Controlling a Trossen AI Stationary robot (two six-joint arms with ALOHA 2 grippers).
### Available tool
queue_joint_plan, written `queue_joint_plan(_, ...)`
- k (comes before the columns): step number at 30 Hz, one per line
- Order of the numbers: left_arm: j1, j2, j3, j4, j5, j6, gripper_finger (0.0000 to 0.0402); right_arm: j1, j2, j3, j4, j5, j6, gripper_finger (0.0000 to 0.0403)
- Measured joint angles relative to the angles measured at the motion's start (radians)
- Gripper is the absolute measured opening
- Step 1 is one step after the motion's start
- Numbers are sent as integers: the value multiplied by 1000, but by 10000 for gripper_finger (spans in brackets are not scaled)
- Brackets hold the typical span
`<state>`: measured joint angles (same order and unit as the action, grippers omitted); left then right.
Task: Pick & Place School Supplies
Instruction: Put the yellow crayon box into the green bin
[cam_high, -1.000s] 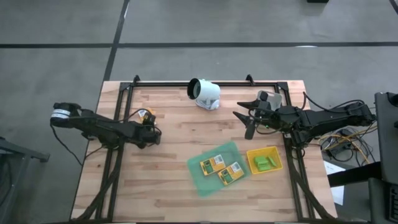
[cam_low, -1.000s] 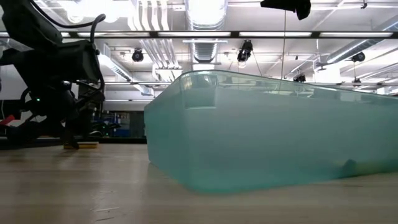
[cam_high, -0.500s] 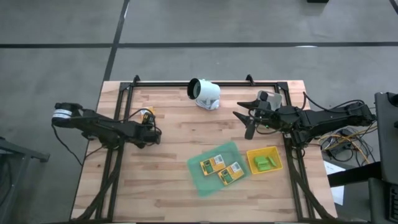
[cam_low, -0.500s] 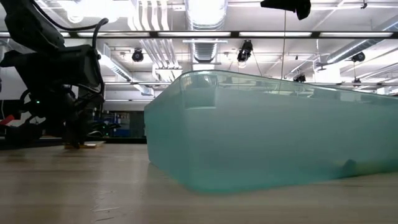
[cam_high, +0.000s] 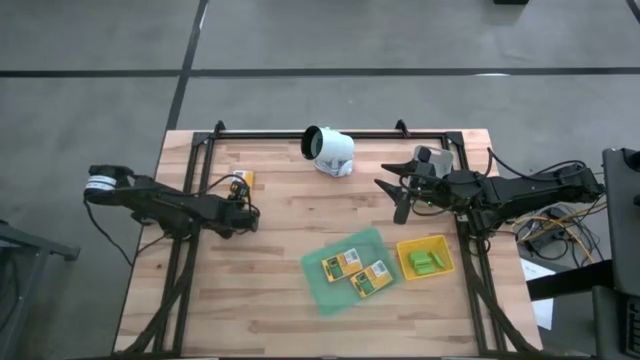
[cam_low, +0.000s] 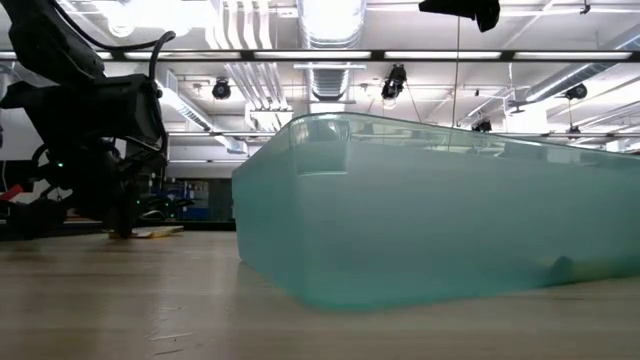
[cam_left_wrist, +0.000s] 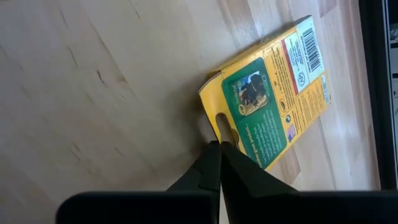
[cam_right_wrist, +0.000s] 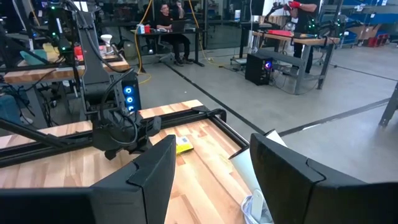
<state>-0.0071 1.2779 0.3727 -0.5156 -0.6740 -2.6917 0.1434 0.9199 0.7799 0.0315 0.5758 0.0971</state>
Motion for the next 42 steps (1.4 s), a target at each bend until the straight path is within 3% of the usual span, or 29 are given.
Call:
queue_joint_plan(22,0,-23,91,-3,-103,195,2,0,0,0,1,-2,0,203)
queue_joint_plan(32,6,-66,164,-51,-127,402,2,0,0,0,1,-5,0,203)
queue_joint_plan(42,8,-160,276,-131,-158,746,2,0,0,0,1,-4,0,203)
